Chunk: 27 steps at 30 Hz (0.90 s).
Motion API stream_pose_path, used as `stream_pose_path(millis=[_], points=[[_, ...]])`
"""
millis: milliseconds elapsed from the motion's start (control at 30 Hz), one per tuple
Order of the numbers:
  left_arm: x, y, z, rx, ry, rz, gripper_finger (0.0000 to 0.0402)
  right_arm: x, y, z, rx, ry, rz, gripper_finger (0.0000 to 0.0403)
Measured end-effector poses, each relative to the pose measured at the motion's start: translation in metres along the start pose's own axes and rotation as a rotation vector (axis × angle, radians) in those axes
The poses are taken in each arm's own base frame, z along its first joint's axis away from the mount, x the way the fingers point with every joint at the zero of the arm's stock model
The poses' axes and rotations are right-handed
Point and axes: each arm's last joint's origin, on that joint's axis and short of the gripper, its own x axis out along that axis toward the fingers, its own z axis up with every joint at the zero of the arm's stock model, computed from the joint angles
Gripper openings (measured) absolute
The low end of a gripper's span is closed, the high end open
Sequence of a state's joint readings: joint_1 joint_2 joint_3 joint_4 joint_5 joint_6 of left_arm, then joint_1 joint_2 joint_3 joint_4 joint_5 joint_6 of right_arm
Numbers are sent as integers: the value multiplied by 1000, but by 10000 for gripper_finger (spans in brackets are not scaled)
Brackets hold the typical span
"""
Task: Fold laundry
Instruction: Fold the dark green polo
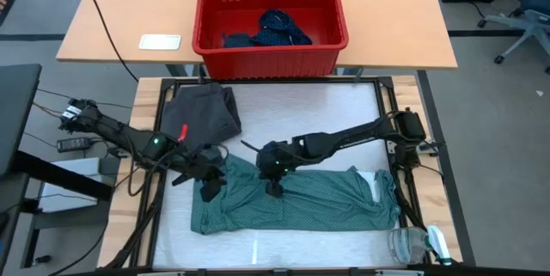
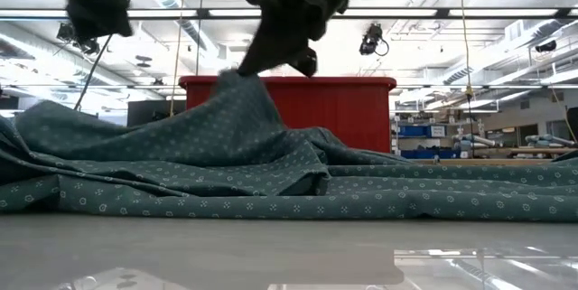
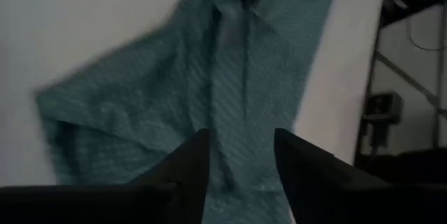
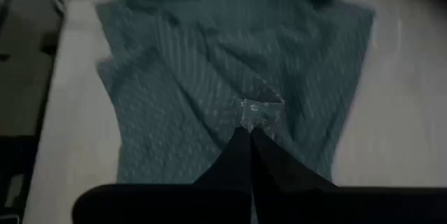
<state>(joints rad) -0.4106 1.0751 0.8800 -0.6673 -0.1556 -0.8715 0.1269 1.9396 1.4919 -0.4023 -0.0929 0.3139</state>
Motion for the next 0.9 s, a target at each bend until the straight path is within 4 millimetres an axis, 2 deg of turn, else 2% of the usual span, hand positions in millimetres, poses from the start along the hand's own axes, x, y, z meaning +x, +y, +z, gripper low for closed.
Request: stream_pose_path(millis=[233, 333, 433, 667, 900], points=[[32, -3, -35, -31, 17, -82, 256, -1, 33, -22, 49, 93, -50, 1], [45, 4, -49, -45, 34, -64, 289, -4, 35, -22, 82, 84, -67, 0], [57, 10, -54, -79, 32, -51, 310, -3, 37, -26, 108, 110, -64, 0], [78, 26, -61, -175, 65, 61, 311, -3, 53, -34, 117, 132, -66, 0], [95, 19, -57, -181, 28, 7, 280, -4, 61, -40, 143, 136, -97, 0]])
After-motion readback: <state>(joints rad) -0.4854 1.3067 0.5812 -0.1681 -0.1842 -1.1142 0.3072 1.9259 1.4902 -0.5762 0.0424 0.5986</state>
